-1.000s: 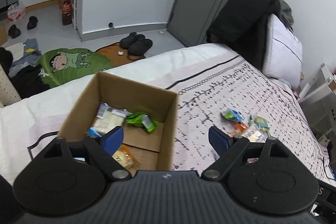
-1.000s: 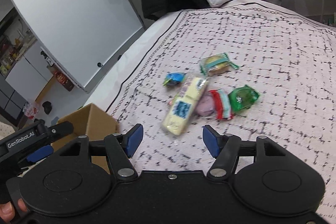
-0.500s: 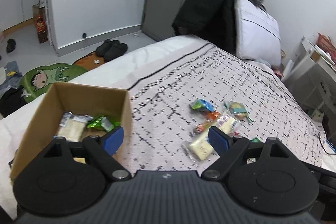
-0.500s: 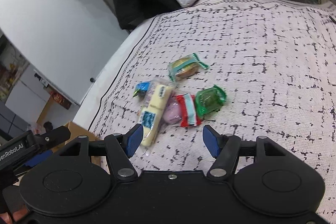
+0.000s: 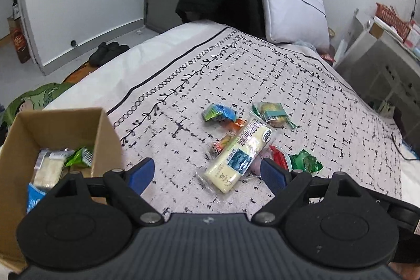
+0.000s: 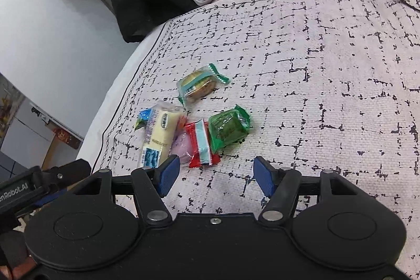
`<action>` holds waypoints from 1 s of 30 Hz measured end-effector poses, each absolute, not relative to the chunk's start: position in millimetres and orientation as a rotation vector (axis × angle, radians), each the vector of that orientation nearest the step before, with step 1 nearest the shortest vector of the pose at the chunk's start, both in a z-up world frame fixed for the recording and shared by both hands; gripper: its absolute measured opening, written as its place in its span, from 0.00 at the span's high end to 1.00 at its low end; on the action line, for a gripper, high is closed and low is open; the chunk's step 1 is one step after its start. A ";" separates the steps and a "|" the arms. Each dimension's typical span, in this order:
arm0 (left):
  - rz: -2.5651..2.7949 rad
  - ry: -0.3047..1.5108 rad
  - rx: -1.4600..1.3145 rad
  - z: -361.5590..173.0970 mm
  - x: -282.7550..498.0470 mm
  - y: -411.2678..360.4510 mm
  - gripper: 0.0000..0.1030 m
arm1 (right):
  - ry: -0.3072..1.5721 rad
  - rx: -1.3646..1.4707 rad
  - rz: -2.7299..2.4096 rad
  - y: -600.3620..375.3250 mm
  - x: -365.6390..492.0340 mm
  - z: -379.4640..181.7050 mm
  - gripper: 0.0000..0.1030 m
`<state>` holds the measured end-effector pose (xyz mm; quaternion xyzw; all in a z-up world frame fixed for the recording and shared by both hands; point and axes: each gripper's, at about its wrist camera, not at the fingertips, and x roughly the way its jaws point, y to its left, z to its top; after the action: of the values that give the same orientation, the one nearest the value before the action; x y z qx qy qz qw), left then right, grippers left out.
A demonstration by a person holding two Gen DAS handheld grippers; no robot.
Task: Organize snacks
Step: 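Move both grippers back toward the cheese stick and green snack pile, then grasp the clear cheese-cake pack with the left gripper while the right gripper grasps the green snack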
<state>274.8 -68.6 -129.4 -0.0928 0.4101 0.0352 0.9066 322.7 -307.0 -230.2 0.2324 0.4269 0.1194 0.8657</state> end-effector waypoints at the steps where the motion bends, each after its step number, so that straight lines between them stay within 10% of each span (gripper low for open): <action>1: 0.069 0.845 -0.183 -130.1 278.4 -70.1 0.15 | 0.898 0.492 0.249 -307.6 324.2 -231.5 0.40; 30: -0.057 0.902 -0.160 -194.4 350.5 -102.6 0.18 | 0.913 0.517 0.222 -303.7 376.5 -259.9 0.51</action>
<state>350.5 -102.6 -194.4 -0.0770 0.4353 -0.0274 0.8966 376.5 -303.7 -259.9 0.2463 0.4348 0.1059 0.8597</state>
